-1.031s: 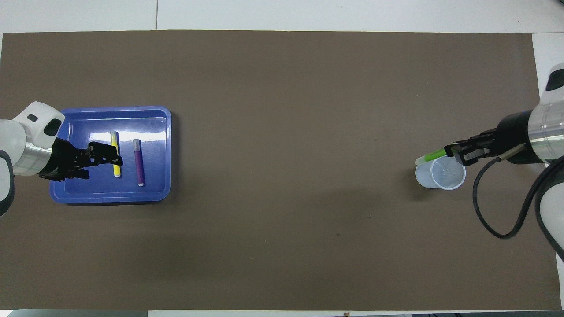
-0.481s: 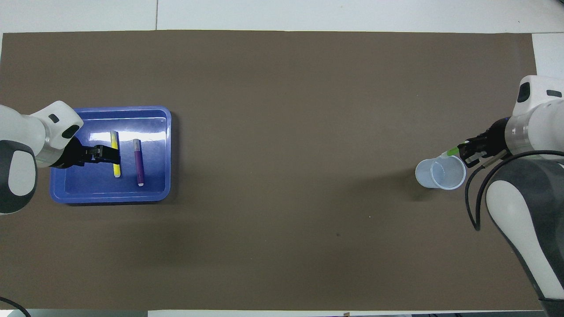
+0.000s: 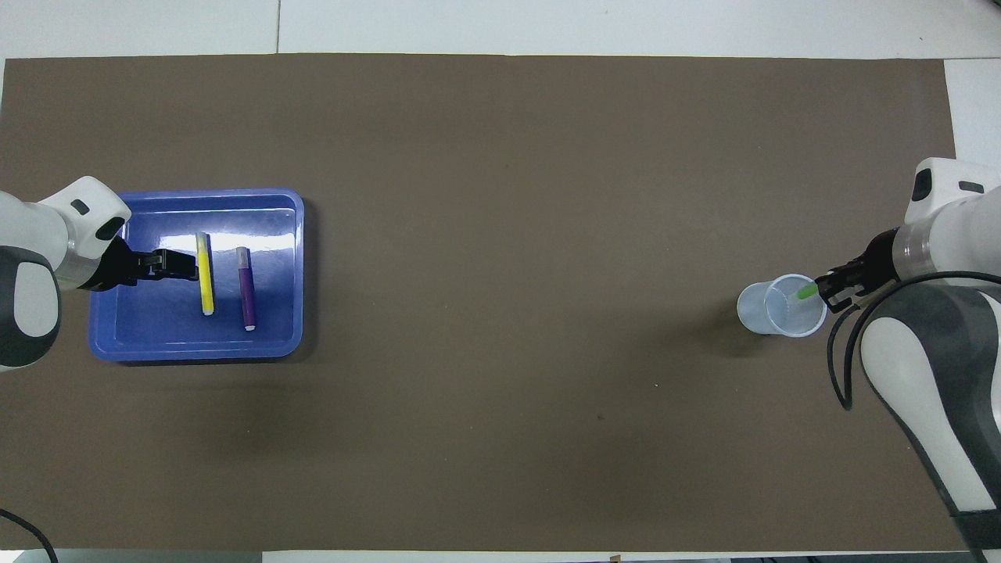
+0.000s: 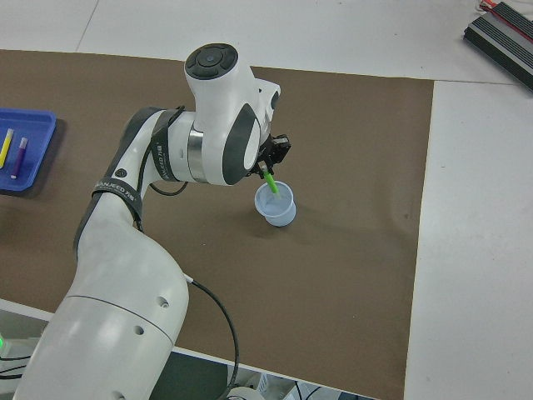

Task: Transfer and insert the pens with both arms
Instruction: 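Insert the green pen into the cup while the left gripper reaches yellow, then grasp the yellow pen with the left gripper while the right withdraws, then lift the yellow pen with the left gripper toward the right gripper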

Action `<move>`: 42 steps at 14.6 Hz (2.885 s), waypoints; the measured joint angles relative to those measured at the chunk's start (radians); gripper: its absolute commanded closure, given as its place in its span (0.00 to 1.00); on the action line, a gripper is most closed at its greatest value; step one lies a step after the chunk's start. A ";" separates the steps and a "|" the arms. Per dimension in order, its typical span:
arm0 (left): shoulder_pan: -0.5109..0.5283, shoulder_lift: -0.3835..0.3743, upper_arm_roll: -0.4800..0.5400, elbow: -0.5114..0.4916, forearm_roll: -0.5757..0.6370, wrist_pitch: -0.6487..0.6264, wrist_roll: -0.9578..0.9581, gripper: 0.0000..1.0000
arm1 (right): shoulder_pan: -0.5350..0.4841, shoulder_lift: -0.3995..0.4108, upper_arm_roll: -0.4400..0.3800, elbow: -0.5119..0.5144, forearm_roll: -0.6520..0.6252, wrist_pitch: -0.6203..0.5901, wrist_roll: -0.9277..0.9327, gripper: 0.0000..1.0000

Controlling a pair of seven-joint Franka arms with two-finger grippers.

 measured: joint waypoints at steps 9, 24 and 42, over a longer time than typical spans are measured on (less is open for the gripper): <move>-0.002 0.129 -0.005 0.000 0.000 0.107 0.001 0.20 | 0.000 -0.004 0.001 0.005 0.000 -0.027 0.000 0.00; -0.009 0.135 -0.008 0.000 0.000 0.106 0.001 1.00 | 0.140 -0.022 0.021 0.127 0.652 -0.168 0.607 0.00; -0.074 0.037 -0.021 0.318 -0.192 -0.485 -0.602 1.00 | 0.279 -0.030 0.022 0.072 0.968 0.097 0.955 0.00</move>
